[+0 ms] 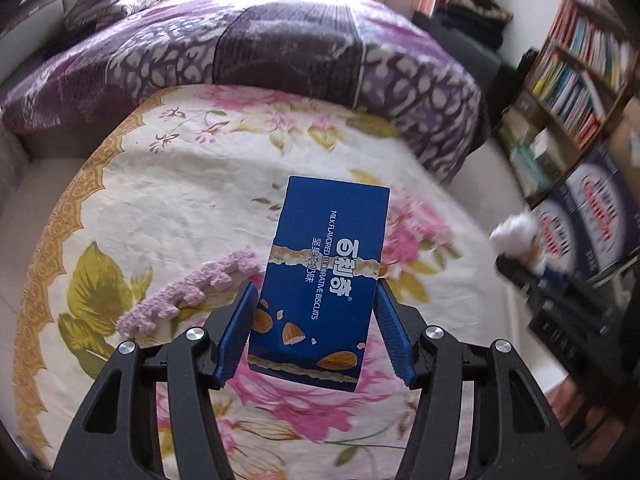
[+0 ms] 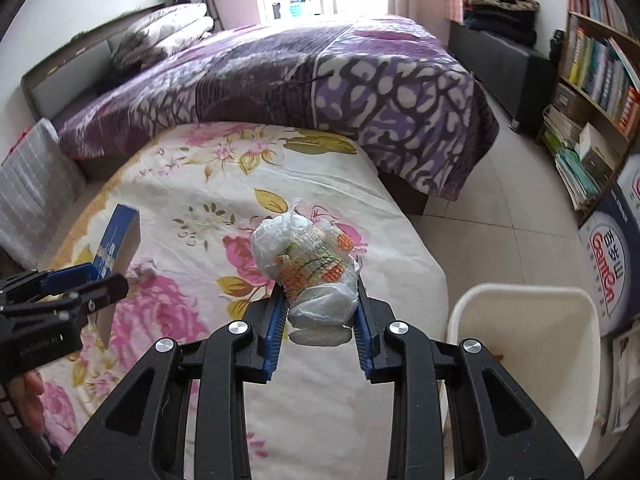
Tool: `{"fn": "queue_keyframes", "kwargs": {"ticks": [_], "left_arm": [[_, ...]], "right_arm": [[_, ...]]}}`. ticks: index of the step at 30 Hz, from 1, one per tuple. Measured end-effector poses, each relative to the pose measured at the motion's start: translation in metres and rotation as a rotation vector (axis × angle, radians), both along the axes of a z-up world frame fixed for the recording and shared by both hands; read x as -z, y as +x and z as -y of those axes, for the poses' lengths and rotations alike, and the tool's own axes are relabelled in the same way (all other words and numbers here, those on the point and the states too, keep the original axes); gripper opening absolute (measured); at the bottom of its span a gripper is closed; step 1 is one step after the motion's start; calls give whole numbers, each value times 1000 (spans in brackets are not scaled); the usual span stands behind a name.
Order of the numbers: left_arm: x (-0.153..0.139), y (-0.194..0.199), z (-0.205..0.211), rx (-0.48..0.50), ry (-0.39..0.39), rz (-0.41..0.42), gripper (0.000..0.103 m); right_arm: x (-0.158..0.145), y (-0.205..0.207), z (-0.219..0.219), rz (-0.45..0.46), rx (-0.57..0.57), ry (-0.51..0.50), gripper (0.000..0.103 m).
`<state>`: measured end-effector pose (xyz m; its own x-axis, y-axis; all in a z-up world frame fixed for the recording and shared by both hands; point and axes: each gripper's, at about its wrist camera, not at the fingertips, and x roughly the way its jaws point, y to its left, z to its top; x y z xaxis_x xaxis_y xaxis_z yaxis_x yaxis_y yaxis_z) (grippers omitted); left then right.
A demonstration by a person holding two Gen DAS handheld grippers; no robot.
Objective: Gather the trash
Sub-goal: 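Carry the white bundle over the bin and release it with the right tool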
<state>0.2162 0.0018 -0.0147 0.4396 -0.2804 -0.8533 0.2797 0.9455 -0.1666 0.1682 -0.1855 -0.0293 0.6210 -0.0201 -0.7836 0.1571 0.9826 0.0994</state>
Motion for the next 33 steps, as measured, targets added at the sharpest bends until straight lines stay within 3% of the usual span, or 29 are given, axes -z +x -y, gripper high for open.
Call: {"fn": "queue_keyframes", "kwargs": {"ticks": [7,12,22,33], "left_arm": [[-11,-15,9,-10,-16,39,58],[-10,-28,21,-35,37,83,59],[-12,-37,51,-55,56,103,59],[-19,-48,93,4,57,117,59]], "right_arm": [[-9,-26,9,29,64,53,29],[-3,-37,22,31,114,71,29],[-7,-57,41,42,132,5,30],[-11,-76,72,37,190,9,30]]}}
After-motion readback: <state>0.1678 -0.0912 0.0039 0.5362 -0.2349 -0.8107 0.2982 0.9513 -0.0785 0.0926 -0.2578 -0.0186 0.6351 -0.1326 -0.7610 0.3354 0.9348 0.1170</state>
